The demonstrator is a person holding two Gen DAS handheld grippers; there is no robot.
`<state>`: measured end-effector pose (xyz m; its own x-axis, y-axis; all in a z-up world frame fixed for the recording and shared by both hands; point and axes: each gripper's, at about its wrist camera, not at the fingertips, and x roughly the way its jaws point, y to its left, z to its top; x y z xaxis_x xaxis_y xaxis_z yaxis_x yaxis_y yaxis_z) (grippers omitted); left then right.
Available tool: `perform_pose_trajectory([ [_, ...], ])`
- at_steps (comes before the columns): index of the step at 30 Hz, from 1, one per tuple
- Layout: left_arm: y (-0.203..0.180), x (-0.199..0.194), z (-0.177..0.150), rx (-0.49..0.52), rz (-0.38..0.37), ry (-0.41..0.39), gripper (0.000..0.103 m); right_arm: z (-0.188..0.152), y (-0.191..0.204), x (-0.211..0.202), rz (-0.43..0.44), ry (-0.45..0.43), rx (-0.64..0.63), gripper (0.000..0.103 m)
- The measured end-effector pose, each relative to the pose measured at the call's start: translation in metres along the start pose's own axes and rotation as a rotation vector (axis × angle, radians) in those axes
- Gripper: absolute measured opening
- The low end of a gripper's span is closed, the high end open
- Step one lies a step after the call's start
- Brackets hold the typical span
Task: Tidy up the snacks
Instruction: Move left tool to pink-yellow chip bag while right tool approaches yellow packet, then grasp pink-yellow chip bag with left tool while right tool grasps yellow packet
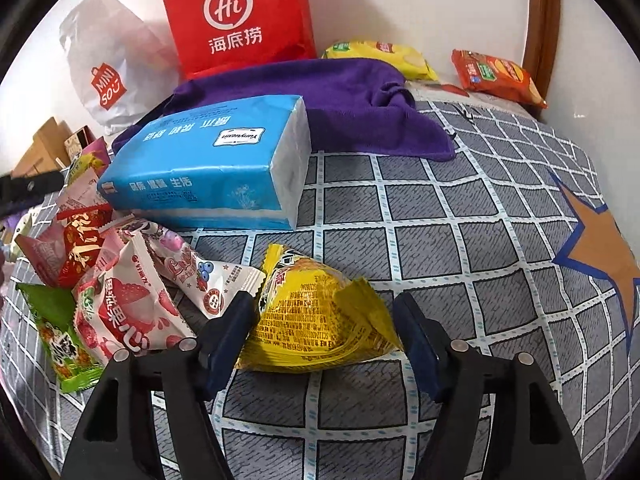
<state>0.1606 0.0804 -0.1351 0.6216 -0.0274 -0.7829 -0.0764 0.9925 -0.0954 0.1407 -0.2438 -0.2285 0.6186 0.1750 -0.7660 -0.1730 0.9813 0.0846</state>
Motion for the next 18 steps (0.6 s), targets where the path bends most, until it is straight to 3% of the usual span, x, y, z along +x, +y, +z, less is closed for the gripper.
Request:
perform_pose_trajectory([
  [3, 0.003, 0.013, 0.008, 0.011, 0.01, 0.025, 0.098, -0.003, 0.0, -0.001, -0.003, -0.022, -0.004, 0.075],
  [5, 0.003, 0.021, 0.009, 0.033, -0.003, 0.043, 0.095, -0.002, 0.002, 0.0, -0.014, -0.015, -0.019, 0.086],
  [10, -0.005, 0.037, 0.007, 0.066, -0.044, 0.081, 0.086, -0.001, -0.001, 0.005, -0.055, 0.011, -0.005, 0.097],
  [14, -0.006, 0.047, 0.008, 0.047, -0.102, 0.109, 0.068, -0.002, -0.004, 0.005, -0.075, 0.019, 0.008, 0.098],
  [18, -0.006, 0.045, 0.006, 0.038, -0.126, 0.095, 0.063, -0.003, -0.005, 0.004, -0.085, 0.018, 0.01, 0.098],
])
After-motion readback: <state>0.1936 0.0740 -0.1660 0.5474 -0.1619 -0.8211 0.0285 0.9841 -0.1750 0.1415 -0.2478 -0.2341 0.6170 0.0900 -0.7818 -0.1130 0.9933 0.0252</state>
